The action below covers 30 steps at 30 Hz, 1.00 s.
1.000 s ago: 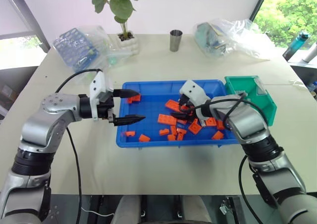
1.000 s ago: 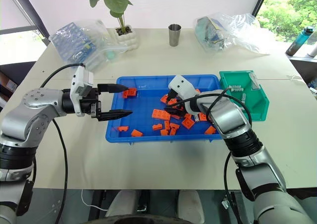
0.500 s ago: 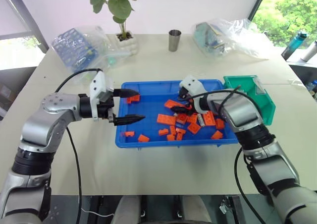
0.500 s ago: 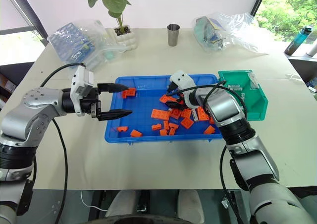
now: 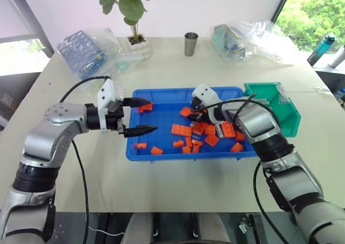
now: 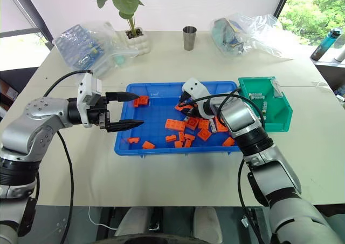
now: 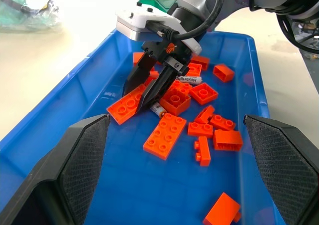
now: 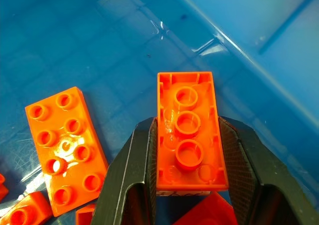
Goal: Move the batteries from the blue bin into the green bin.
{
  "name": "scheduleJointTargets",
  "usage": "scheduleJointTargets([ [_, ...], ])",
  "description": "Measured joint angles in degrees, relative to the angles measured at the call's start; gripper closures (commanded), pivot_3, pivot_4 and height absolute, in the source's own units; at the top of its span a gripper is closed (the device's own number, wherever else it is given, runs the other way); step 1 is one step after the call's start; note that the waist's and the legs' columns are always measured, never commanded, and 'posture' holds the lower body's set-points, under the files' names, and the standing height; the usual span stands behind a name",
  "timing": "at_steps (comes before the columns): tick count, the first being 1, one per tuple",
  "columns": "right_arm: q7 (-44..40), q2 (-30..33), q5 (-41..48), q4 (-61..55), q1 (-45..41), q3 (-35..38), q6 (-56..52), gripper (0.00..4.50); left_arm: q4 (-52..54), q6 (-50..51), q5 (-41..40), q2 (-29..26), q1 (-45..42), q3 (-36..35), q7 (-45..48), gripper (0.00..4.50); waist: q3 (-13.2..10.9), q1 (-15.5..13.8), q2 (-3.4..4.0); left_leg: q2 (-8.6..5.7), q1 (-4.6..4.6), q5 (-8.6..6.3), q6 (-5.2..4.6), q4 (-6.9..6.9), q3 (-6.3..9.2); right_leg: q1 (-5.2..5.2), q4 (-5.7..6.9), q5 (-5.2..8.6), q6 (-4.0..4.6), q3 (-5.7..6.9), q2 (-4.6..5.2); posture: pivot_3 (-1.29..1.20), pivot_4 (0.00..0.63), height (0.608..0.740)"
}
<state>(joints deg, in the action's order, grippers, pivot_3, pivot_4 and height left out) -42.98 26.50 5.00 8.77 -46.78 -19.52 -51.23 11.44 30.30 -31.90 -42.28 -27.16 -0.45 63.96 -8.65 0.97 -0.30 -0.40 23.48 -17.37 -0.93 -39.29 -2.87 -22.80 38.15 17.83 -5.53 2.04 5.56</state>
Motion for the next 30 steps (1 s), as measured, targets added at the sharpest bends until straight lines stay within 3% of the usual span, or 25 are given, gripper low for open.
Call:
scheduleJointTargets([
  [6, 0.8, -7.3, -0.2, -0.2, -3.1, -1.4, -0.1, 3.30, 0.0, -0.7, 0.1, 0.2, -0.3, 0.0, 0.0, 0.00, 0.0, 0.3, 0.00, 0.05, 0.00, 0.02, 0.03, 0.03, -0.01, -0.06, 0.03, 0.00, 0.00, 0.00, -0.05, 0.00, 0.150, 0.716],
  [11, 0.3, -9.0, -0.3, -1.5, -3.2, -4.5, 0.5, 0.80, -0.1, -0.9, 0.2, 0.3, -0.7, 0.1, 0.1, 0.00, 0.0, -0.3, 0.00, -0.06, 0.01, 0.01, 0.02, -0.01, 0.02, 0.00, 0.03, 0.00, 0.00, 0.01, 0.03, 0.00, 0.150, 0.716],
  [18, -1.5, -1.1, 0.1, -7.6, -2.6, -2.0, -1.0, 0.80, -0.1, -1.2, 0.2, 0.3, -0.6, 0.1, 0.1, 0.00, 0.0, 0.0, 0.00, -0.05, 0.01, 0.01, 0.01, 0.01, 0.04, -0.01, 0.02, 0.00, 0.00, 0.01, 0.02, 0.00, 0.150, 0.716],
  [22, -2.3, 4.1, 0.9, -11.3, 3.3, -0.3, -3.1, 0.80, -0.1, -1.3, 0.2, 0.4, -0.4, 0.1, -0.1, 0.00, 0.0, -0.1, -0.01, -0.04, 0.01, 0.00, 0.01, 0.02, 0.03, 0.01, 0.00, 0.00, 0.00, 0.01, 0.03, 0.00, 0.150, 0.716],
  [30, -0.2, 5.6, 0.9, -11.9, 7.7, 0.8, -3.4, 0.80, -0.6, -1.8, 0.2, 0.5, -0.7, 0.1, 0.1, 0.00, 0.0, 0.0, -0.01, 0.00, 0.01, 0.01, 0.01, 0.01, 0.01, 0.00, -0.02, 0.00, 0.00, 0.00, 0.01, 0.00, 0.150, 0.716],
])
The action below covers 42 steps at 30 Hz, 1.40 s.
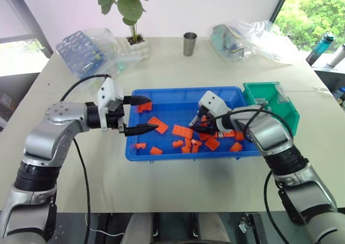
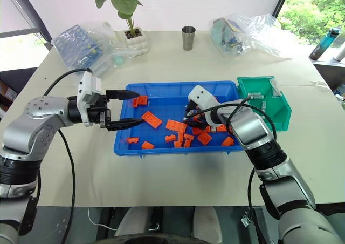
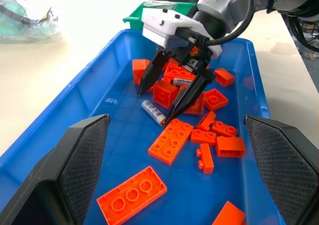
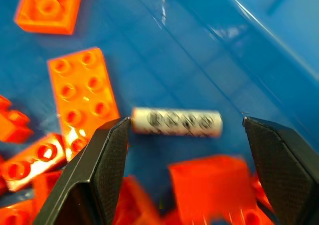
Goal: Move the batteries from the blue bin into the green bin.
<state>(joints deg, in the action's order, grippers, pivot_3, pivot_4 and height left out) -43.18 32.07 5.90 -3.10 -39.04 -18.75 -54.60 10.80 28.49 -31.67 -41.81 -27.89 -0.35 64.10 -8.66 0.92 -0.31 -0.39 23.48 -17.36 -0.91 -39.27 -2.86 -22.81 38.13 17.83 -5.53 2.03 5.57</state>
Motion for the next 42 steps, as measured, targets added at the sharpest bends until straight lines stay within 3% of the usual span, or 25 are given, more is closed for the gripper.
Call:
scheduleJointTargets([
  [20, 1.3, -1.9, -0.1, 3.9, -0.7, 1.0, 1.8, 0.80, -1.1, -0.2, 0.6, 0.0, -1.0, 0.1, 0.7, 0.00, 0.0, -0.2, 0.00, -0.01, 0.00, 0.00, 0.00, -0.01, 0.00, 0.01, 0.00, 0.00, 0.00, 0.00, 0.00, 0.00, 0.150, 0.716],
  [23, 1.3, -2.5, -0.1, 4.6, -0.7, 0.9, 2.2, 1.55, -1.1, -0.2, 0.7, 0.0, -1.0, 0.1, 0.7, 0.00, 0.0, -0.1, 0.00, -0.01, 0.00, 0.00, 0.00, -0.01, 0.00, 0.01, 0.00, 0.00, 0.00, 0.00, 0.00, 0.00, 0.150, 0.716],
  [24, 1.3, -2.6, -0.1, 4.6, -0.7, 0.9, 2.5, 2.14, -1.1, -0.2, 0.7, 0.0, -1.0, 0.1, 0.7, 0.00, 0.0, -0.1, 0.00, -0.01, 0.00, 0.00, 0.00, -0.01, 0.00, 0.01, 0.00, 0.00, 0.00, 0.00, 0.00, 0.00, 0.150, 0.716],
  [33, 1.5, -1.7, 0.0, 2.5, -0.7, 1.5, 1.6, 2.23, -1.1, -0.5, 1.1, 0.0, -1.0, 0.1, 1.1, 0.00, 0.0, -0.1, 0.00, -0.01, 0.00, 0.00, 0.00, -0.01, 0.00, 0.01, 0.00, 0.00, 0.00, 0.00, 0.00, 0.00, 0.150, 0.716],
  [38, 2.4, -0.2, 4.5, -3.0, -2.9, 11.6, -4.1, 2.23, -1.1, -0.6, 1.2, 0.3, -1.0, 0.3, 1.4, 0.00, 0.0, -0.3, 0.01, -0.01, 0.01, 0.00, 0.00, -0.01, 0.01, 0.01, 0.00, 0.00, 0.00, 0.01, 0.02, 0.00, 0.150, 0.716],
  [42, 2.6, 5.3, 7.5, -5.8, -4.2, 21.4, -9.0, 2.23, -1.3, -0.6, 1.2, 0.5, -1.0, 0.8, 1.9, 0.00, 0.0, -0.5, -0.01, -0.02, 0.01, -0.02, -0.04, -0.01, 0.05, 0.07, -0.04, 0.00, 0.00, 0.04, 0.03, 0.00, 0.150, 0.716],
])
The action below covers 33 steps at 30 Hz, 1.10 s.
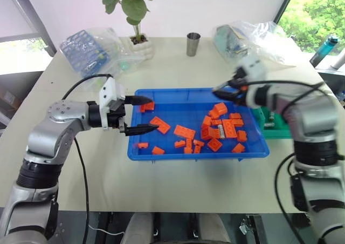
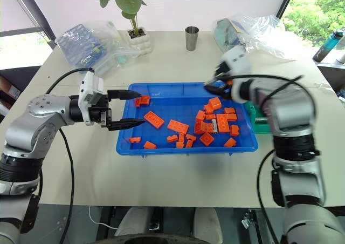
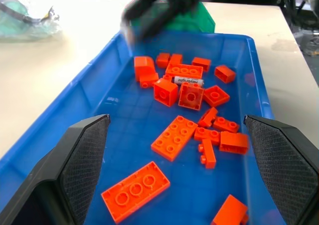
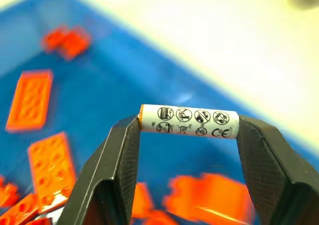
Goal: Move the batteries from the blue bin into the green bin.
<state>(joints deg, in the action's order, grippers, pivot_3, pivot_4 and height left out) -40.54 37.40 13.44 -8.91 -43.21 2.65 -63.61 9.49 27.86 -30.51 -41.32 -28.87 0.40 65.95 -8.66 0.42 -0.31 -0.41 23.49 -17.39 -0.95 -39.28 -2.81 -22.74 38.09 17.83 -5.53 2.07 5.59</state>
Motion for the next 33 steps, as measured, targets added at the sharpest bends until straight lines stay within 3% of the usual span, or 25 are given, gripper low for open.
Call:
scheduleJointTargets([
  [5, -0.3, 13.4, -0.9, 3.5, 10.7, 7.0, 1.5, 2.23, -0.4, 0.1, 0.0, 0.3, 0.0, 0.4, 0.3, 0.00, 0.0, 0.0, 0.00, -0.02, 0.00, -0.03, -0.05, 0.02, -0.07, 0.02, -0.08, 0.00, 0.00, -0.02, 0.02, 0.00, 0.150, 0.716],
  [11, 0.0, 17.2, -0.9, 4.0, 15.2, 9.8, 3.7, 2.23, -0.4, 0.5, -0.6, 1.5, -1.5, 0.7, 0.4, 0.00, 0.0, 0.8, 0.03, 0.21, -0.10, 0.01, 0.01, 0.02, -0.21, -0.01, -0.08, 0.00, 0.00, -0.12, -0.16, 0.00, 0.150, 0.716],
  [15, 0.7, 17.4, -1.5, 3.9, 16.3, 8.4, 6.6, 0.15, -0.4, 1.5, -1.3, 2.2, -2.7, 0.8, 0.3, 0.00, 0.0, 0.3, 0.04, 0.18, -0.08, 0.04, 0.06, 0.01, -0.21, 0.00, -0.07, 0.00, 0.00, -0.12, -0.12, 0.00, 0.150, 0.716],
  [16, 0.8, 17.4, -1.5, 3.9, 16.3, 8.0, 7.2, 0.04, -0.3, 1.6, -1.3, 2.2, -3.0, 0.9, 0.3, 0.00, 0.0, 0.2, 0.03, 0.16, -0.08, 0.04, 0.06, 0.01, -0.20, 0.01, -0.07, 0.00, 0.00, -0.12, -0.11, 0.00, 0.150, 0.716],
  [27, -3.4, 17.7, 1.3, 1.9, 10.9, 4.8, 11.4, 0.04, -0.3, 1.9, -1.4, 2.2, -3.1, 0.9, 0.3, 0.00, 0.0, 0.4, 0.05, 0.16, -0.06, 0.04, 0.06, 0.01, -0.19, -0.02, -0.08, 0.00, 0.00, -0.11, -0.12, 0.00, 0.150, 0.716],
  [33, -17.9, 22.2, 3.0, -1.0, 9.4, -5.7, 19.0, 0.04, -0.3, 1.9, -1.4, 2.2, -3.4, 1.1, 0.4, 0.00, 0.0, 0.0, 0.03, 0.07, -0.05, 0.00, -0.01, -0.03, -0.13, 0.05, -0.09, 0.00, 0.00, -0.10, -0.05, 0.00, 0.150, 0.716],
])
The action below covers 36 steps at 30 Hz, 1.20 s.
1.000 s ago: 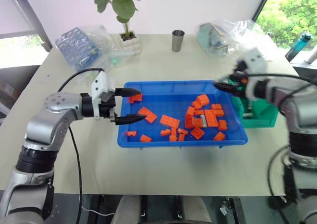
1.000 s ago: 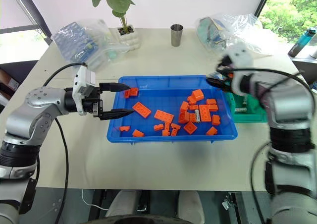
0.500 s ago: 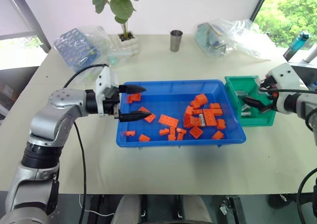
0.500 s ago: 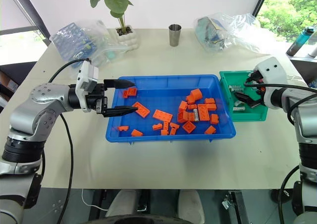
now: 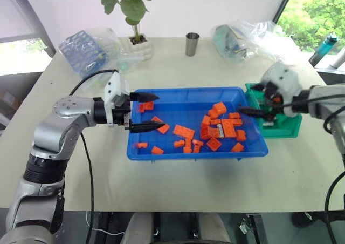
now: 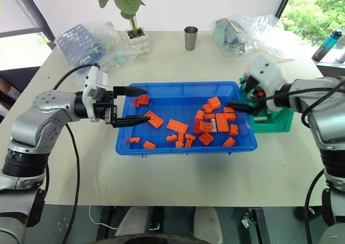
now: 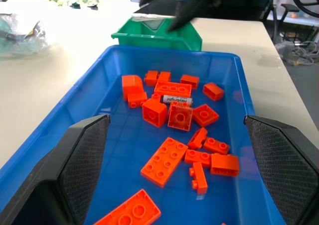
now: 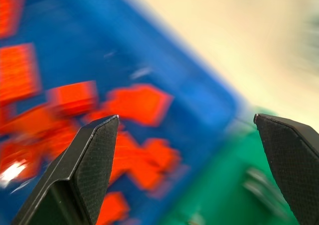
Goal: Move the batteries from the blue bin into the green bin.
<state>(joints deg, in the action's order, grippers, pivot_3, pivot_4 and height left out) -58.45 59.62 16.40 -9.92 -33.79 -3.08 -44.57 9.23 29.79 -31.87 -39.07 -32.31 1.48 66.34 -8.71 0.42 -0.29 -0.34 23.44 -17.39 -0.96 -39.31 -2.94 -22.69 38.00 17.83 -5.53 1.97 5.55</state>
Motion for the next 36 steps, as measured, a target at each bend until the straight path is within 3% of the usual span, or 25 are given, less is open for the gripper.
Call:
scheduleJointTargets([
  [4, -10.6, 1.6, -5.2, 9.3, -4.7, -9.1, 11.4, 0.04, -0.2, -0.2, 0.2, 0.4, -1.4, 0.1, 0.1, 0.00, 0.0, 0.2, -0.01, -0.02, 0.00, -0.03, -0.05, -0.10, -0.02, 0.00, 0.01, 0.00, 0.00, 0.00, 0.01, 0.00, 0.150, 0.716],
  [9, -19.1, 0.8, -11.1, 17.3, -8.3, -14.4, 26.0, 0.04, 0.1, -0.3, 0.2, 0.6, -1.1, 0.0, -0.3, 0.00, 0.0, 0.4, -0.01, 0.01, 0.00, -0.02, -0.03, -0.07, -0.02, -0.04, 0.02, 0.00, 0.00, 0.01, -0.01, 0.00, 0.150, 0.716],
  [17, -24.7, -6.4, -18.6, 30.1, -13.5, -19.9, 39.4, 0.04, 4.6, 0.9, -0.4, -0.9, 3.5, -0.7, -1.3, 0.00, 0.0, 0.4, -0.01, 0.02, 0.00, 0.00, -0.01, -0.11, -0.01, -0.01, 0.02, 0.00, 0.00, 0.02, 0.00, 0.00, 0.150, 0.716],
  [23, -25.7, -11.2, -21.4, 37.2, -16.2, -21.0, 42.9, 0.04, 5.9, 1.3, -1.2, -1.6, 5.0, -0.8, -2.1, 0.00, 0.0, 0.3, -0.01, 0.02, 0.00, 0.00, 0.00, -0.17, 0.04, 0.03, 0.03, 0.00, 0.00, 0.08, 0.01, 0.00, 0.150, 0.716],
  [36, -28.2, -13.5, -22.0, 36.7, -15.1, -20.7, 42.4, 0.04, 6.7, 1.2, -1.4, -3.2, 5.7, -0.8, -2.4, 0.00, 0.0, 0.3, 0.00, 0.02, 0.00, 0.00, 0.00, -0.20, 0.08, 0.06, 0.06, 0.00, 0.00, 0.12, 0.01, 0.00, 0.150, 0.716],
])
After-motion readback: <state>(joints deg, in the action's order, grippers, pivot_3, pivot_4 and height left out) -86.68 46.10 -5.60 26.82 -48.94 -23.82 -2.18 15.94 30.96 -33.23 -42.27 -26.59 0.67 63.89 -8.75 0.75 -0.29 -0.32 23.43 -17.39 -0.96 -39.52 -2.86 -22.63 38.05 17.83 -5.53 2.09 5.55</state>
